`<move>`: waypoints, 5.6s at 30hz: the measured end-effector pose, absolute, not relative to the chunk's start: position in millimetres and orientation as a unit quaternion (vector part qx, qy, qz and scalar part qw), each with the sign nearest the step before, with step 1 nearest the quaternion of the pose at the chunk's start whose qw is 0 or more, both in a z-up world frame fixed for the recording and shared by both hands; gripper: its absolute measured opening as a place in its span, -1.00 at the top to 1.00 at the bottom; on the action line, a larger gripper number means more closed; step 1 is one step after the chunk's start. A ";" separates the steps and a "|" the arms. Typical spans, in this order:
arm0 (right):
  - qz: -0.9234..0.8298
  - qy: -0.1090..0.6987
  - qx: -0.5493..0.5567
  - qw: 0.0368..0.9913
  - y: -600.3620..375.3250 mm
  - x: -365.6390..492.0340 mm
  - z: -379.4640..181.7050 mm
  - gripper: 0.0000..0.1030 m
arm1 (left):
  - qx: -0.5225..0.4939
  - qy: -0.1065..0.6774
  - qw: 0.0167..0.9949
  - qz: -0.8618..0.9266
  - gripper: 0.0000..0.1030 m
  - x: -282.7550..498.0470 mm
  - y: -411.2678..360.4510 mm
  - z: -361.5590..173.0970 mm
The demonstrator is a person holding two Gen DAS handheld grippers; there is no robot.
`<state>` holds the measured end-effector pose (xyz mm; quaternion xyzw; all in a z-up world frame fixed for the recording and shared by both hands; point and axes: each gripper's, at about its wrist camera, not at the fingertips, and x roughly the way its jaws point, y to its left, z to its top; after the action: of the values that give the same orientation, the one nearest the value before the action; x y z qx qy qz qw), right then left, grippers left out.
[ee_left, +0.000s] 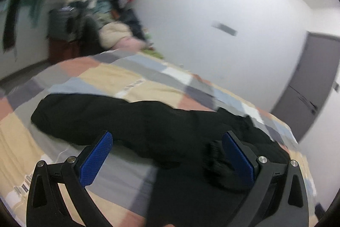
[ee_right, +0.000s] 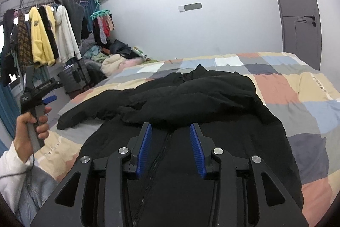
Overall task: Fold large clothes
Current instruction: 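Grasp the other sleeve cuff with the left tool, then lift the sleeve with the left tool and fold it over the jacket body, then release the sleeve onto the jacket and open the left tool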
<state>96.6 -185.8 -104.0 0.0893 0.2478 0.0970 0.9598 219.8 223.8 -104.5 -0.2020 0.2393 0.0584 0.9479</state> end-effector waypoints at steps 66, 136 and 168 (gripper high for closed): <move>0.032 0.267 0.061 0.961 -204.6 124.5 -114.5 -0.90 | -0.308 0.212 0.892 0.252 0.90 248.6 427.9 -129.4; -0.026 0.223 0.086 0.971 -268.5 123.2 -124.8 -0.95 | 0.027 0.317 0.935 -0.155 0.59 358.5 -179.9 -125.3; 0.033 0.208 0.074 0.975 -207.5 190.0 38.2 -0.95 | -0.083 0.252 0.960 -0.090 -0.99 284.3 54.2 -15.3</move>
<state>190.0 -207.5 38.2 0.0735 0.2084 0.0331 0.9747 284.3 54.2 -15.2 -0.0826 0.2517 -0.0900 0.9601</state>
